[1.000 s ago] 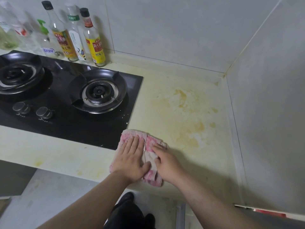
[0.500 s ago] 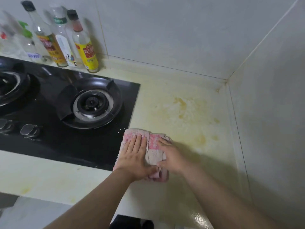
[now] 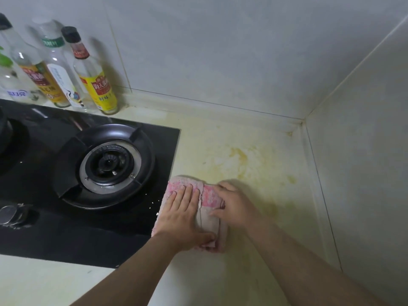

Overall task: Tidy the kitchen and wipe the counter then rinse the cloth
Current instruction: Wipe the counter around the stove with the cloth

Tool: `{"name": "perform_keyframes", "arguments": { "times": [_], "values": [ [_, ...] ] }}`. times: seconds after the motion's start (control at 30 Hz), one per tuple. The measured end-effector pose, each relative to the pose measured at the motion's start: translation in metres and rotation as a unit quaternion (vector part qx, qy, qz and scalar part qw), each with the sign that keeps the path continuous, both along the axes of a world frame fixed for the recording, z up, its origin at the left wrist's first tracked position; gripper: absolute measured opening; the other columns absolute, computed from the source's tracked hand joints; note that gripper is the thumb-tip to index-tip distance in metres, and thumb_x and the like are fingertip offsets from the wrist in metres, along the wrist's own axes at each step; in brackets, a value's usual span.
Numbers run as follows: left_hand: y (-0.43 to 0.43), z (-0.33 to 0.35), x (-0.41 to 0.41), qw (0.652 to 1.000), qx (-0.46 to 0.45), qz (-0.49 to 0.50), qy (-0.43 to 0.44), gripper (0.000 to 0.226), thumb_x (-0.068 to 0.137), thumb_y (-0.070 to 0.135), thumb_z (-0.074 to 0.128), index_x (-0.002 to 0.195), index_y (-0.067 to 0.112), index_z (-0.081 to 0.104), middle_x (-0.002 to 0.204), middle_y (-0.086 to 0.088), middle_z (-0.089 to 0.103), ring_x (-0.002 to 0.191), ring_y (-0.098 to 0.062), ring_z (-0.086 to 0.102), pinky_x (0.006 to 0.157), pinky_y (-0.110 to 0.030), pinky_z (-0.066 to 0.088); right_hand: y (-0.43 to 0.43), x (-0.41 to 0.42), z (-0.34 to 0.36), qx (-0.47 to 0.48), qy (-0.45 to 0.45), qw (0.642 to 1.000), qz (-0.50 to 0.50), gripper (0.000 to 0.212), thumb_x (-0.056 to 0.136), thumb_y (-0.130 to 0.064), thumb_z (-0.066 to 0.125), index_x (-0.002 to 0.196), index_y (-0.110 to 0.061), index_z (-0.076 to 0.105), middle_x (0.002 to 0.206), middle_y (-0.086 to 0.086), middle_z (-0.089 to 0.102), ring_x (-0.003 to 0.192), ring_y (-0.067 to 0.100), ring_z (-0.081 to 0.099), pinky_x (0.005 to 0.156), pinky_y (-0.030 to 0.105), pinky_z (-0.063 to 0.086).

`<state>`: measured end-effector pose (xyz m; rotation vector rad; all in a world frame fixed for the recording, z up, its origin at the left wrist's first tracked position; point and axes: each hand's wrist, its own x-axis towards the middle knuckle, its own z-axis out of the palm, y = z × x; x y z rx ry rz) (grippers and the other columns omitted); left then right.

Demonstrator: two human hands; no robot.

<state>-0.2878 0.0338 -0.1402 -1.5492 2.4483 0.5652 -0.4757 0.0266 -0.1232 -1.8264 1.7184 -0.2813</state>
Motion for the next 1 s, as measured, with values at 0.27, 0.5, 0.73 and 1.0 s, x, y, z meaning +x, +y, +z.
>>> {"name": "perform_keyframes", "arguments": {
  "times": [0.27,0.5,0.73,1.0],
  "values": [
    [-0.033,-0.003,-0.010,1.000,-0.004,-0.002,0.006,0.122,0.068,0.089,0.030,0.150,0.018,-0.026,0.153,0.001,-0.037,0.138,-0.014,-0.039,0.120,-0.039,-0.017,-0.025,0.003,-0.006,-0.020,0.032,0.999,-0.036,0.064,0.072,-0.034,0.082,0.127,-0.010,0.061,0.106,-0.002,0.035,0.104,0.016,0.044,0.095,0.022,0.040],
    [-0.065,-0.006,-0.021,1.000,0.000,0.013,0.012,0.125,0.065,0.091,0.030,0.151,0.018,-0.025,0.158,0.000,-0.031,0.144,-0.017,-0.032,0.121,-0.041,-0.011,-0.047,-0.003,-0.005,-0.031,0.006,0.996,-0.088,0.057,0.076,-0.026,0.081,0.127,-0.012,0.062,0.110,-0.003,0.039,0.107,0.013,0.044,0.095,0.015,0.033],
    [-0.098,-0.006,-0.030,1.000,-0.003,0.016,0.026,0.126,0.066,0.090,0.034,0.152,0.018,-0.022,0.159,0.000,-0.029,0.144,-0.017,-0.031,0.121,-0.041,-0.011,-0.068,-0.008,-0.012,-0.049,0.017,0.995,-0.087,0.057,0.085,-0.022,0.074,0.136,-0.006,0.056,0.128,0.007,0.051,0.124,0.020,0.044,0.102,0.014,0.026],
    [-0.145,-0.001,-0.047,0.999,-0.006,0.030,0.032,0.126,0.067,0.089,0.039,0.152,0.018,-0.021,0.160,-0.001,-0.026,0.146,-0.018,-0.027,0.120,-0.039,-0.014,-0.117,-0.016,-0.017,-0.055,0.050,0.992,-0.097,0.059,0.084,-0.019,0.074,0.137,-0.002,0.054,0.133,0.013,0.052,0.127,0.027,0.047,0.109,0.023,0.030]
  ]
}}
